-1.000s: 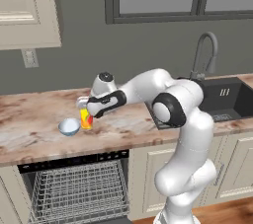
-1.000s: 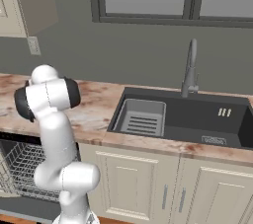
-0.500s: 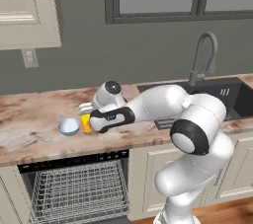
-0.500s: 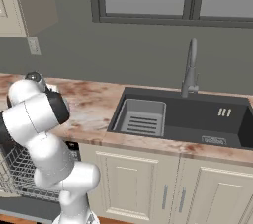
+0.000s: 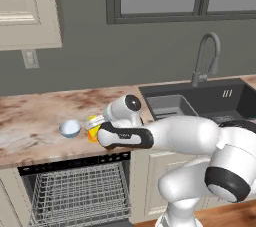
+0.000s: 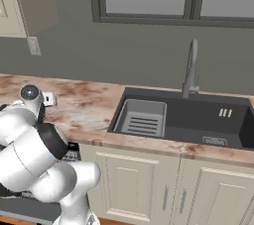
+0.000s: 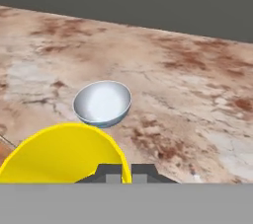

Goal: Pick up the cup and bowl from the counter, place them in the dishwasher, and close the dishwasher door.

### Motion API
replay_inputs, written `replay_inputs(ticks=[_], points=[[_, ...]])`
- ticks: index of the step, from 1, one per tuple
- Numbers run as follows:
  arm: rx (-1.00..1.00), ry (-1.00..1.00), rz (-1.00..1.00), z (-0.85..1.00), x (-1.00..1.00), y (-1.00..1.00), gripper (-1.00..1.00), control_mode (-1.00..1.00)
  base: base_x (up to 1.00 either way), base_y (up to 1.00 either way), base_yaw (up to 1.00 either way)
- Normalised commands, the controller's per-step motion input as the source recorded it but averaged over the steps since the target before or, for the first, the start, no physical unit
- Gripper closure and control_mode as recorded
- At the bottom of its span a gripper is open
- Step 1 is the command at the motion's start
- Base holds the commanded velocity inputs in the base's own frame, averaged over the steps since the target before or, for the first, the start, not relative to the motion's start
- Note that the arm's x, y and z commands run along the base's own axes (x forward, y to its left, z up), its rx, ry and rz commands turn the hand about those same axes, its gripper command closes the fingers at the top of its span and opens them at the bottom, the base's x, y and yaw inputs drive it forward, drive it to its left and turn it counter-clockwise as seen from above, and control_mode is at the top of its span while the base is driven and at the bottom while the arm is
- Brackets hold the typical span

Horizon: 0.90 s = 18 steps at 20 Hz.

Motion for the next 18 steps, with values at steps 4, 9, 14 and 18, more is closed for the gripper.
replay_inputs(ticks=[4,9,14,18], points=[[-0.01,-0.1,0.17,0.02,-0.68,-0.11,1.0,-1.0,0.0,0.0,0.0],[-0.09,-0.07,0.16,0.04,-0.51,0.0,1.0,-1.0,0.0,0.0,0.0],[-0.21,-0.08,0.08,0.09,-0.4,0.01,1.0,-1.0,0.0,0.0,0.0],[-0.3,-0.09,0.05,0.03,-0.39,0.06,1.0,-1.0,0.0,0.0,0.0]])
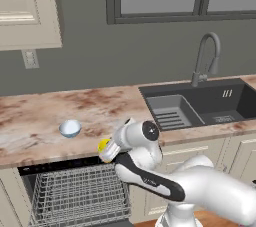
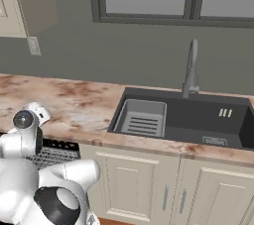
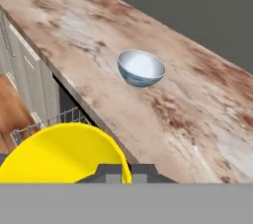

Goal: Pick up the cup and bowl from the counter, place them in the dishwasher, and close the dishwasher door.

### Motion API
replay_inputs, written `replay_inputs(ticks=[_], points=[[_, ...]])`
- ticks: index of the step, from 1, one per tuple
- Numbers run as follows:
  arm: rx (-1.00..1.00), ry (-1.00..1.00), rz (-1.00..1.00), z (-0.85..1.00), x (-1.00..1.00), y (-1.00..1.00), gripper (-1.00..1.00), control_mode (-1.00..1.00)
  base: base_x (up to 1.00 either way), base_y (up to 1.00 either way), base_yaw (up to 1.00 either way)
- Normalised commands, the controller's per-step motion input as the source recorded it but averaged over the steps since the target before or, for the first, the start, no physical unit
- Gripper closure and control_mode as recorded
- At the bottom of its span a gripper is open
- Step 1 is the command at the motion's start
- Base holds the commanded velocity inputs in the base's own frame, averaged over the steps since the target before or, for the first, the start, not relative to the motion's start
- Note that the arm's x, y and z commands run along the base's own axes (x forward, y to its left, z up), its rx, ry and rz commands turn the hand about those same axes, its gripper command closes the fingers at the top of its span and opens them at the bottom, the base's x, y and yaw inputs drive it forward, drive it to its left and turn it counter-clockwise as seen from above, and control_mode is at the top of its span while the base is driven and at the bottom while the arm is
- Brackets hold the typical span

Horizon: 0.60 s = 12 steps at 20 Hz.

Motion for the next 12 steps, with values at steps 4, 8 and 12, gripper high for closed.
replay_inputs(ticks=[4,8,12], points=[[-0.29,-0.07,0.03,0.0,-0.29,0.13,1.0,-1.0,0.0,0.0,0.0],[-0.17,-0.05,0.01,0.0,-0.23,0.15,1.0,-1.0,0.0,0.0,0.0],[-0.09,-0.05,0.02,-0.11,-0.23,0.13,1.0,-1.0,0.0,0.0,0.0]])
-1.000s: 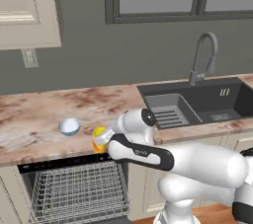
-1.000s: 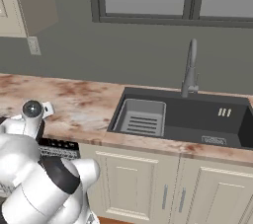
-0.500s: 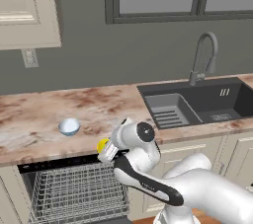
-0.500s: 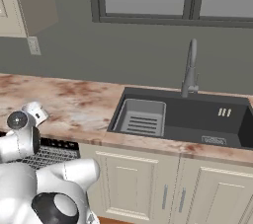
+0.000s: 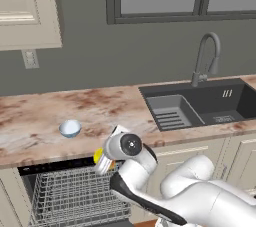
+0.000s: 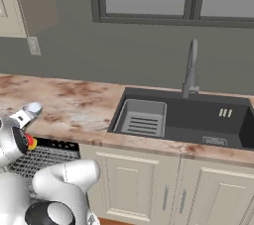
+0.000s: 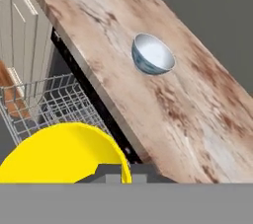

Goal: Pick up the cup and bowl from the counter, place them in the dishwasher, and close the dishwasher door.

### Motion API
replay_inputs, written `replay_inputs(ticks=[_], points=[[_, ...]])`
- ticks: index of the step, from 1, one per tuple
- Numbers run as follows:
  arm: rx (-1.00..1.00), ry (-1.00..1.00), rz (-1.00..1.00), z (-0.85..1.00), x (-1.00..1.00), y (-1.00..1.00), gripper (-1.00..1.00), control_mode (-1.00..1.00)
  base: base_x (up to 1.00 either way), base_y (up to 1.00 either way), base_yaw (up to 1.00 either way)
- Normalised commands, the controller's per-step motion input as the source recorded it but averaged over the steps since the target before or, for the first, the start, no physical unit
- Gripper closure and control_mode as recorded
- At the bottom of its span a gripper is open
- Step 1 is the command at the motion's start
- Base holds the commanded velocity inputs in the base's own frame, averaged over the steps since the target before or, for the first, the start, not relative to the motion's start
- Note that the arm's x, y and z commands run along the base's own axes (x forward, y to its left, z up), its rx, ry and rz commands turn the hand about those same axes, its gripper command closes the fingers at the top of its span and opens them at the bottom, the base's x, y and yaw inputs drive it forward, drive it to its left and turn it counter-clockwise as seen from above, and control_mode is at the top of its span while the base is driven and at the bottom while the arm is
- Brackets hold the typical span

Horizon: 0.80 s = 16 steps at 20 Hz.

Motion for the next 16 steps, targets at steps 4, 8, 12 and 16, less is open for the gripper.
replay_inputs(ticks=[4,8,12,16], points=[[-0.08,-0.04,0.02,-0.26,-0.27,0.14,1.0,-1.0,0.0,0.0,0.0],[-0.09,-0.03,0.0,-0.33,-0.21,0.13,1.0,-1.0,0.0,0.0,0.0],[-0.12,0.0,0.0,-0.31,-0.05,0.11,1.0,-1.0,0.0,0.0,0.0],[-0.1,0.0,0.0,-0.38,0.0,0.15,1.0,-1.0,0.0,0.0,0.0]])
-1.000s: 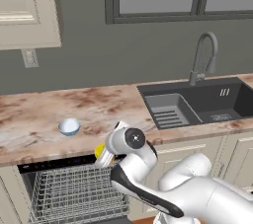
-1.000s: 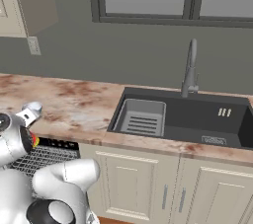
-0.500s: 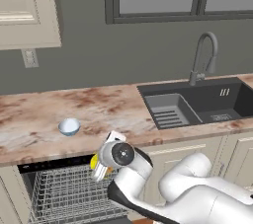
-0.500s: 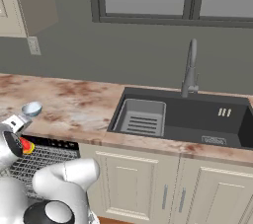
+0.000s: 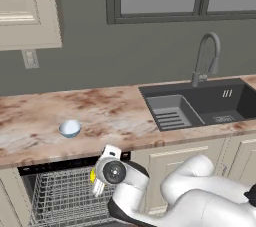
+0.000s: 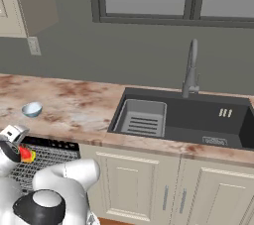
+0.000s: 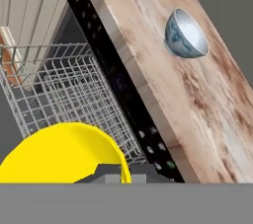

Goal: Pick up the cup and bowl from the counter, place them in the dishwasher, and close the dishwasher door.

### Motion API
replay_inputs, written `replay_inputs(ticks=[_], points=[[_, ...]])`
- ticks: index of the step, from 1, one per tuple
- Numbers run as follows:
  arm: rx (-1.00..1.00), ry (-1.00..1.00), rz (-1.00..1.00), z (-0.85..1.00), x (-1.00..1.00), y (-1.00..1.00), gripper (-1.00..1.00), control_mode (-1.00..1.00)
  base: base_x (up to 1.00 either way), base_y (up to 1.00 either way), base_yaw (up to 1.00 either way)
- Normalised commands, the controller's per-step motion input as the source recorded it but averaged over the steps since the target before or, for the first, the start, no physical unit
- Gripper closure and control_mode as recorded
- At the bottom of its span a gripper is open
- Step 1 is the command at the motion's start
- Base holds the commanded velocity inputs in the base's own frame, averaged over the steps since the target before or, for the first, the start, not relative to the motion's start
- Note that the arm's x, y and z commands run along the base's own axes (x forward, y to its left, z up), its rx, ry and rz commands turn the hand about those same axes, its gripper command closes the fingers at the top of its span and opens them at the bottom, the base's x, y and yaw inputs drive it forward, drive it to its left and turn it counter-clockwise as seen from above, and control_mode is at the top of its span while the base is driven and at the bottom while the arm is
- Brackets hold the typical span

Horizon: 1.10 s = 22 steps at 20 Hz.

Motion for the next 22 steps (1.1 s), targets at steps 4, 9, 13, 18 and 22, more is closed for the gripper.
replay_inputs(ticks=[4,9,13,18,22], points=[[-0.13,0.0,0.0,-0.35,0.0,0.25,1.0,-1.0,0.0,0.0,0.0],[-0.12,0.0,0.0,-0.27,0.0,0.25,1.0,-1.0,0.0,0.0,0.0],[-0.08,0.0,0.0,-0.22,0.0,0.13,1.0,-1.0,0.0,0.0,0.0],[-0.05,0.0,0.0,-0.34,0.01,0.08,1.0,-1.0,0.0,0.0,0.0],[-0.02,0.0,0.0,-0.35,0.01,0.01,1.0,-1.0,0.0,0.0,0.0]])
